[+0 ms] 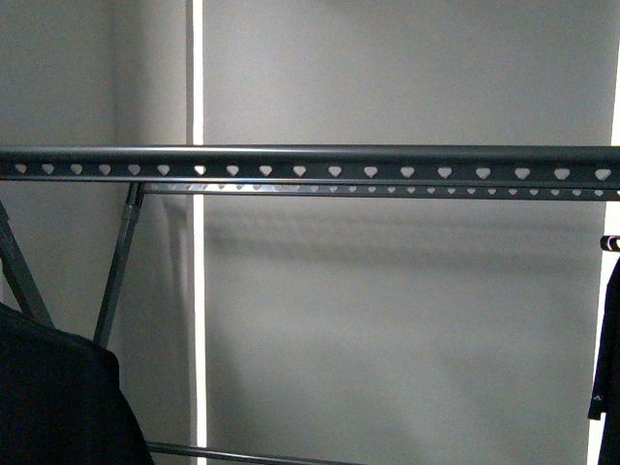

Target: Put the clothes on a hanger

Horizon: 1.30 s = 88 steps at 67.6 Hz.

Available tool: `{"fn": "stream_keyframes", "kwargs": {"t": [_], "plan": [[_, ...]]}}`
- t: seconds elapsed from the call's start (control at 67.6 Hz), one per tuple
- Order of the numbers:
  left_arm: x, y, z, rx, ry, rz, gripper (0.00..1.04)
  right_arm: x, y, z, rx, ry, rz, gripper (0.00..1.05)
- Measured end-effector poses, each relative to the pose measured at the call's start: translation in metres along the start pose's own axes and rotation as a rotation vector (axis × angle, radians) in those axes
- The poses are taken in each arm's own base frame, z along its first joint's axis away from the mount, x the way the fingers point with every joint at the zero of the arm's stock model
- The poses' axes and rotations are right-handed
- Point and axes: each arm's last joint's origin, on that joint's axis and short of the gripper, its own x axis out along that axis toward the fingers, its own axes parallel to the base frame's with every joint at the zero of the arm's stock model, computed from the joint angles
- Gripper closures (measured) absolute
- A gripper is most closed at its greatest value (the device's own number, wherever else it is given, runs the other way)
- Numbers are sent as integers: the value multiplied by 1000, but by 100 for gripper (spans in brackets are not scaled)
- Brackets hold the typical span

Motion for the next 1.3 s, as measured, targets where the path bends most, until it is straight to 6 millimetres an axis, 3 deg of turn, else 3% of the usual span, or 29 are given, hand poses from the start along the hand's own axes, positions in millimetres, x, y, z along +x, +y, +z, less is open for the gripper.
{"fn": "stream_keyframes", "kwargs": {"t": [0.266, 0.37, 0.458, 0.606, 0.724, 0.872, 1.301], "plan": [[0, 0, 0, 0, 0, -2, 7, 0, 0, 0, 0, 0, 0, 7], [6, -3, 5, 36, -7, -277, 7, 0, 0, 0, 0, 0, 3, 7], [17, -9, 24, -27, -25, -274, 7, 0, 0, 0, 0, 0, 0, 7], [65, -9, 73, -323, 101, 54, 7, 0, 0, 0, 0, 0, 0, 7], [109, -16, 89, -508, 145, 209, 7, 0, 0, 0, 0, 0, 0, 7], [184, -25, 105, -759, 206, 351, 7, 0, 0, 0, 0, 0, 0, 7], [254, -23, 98, -782, 174, 509, 7, 0, 0, 0, 0, 0, 0, 7]]}}
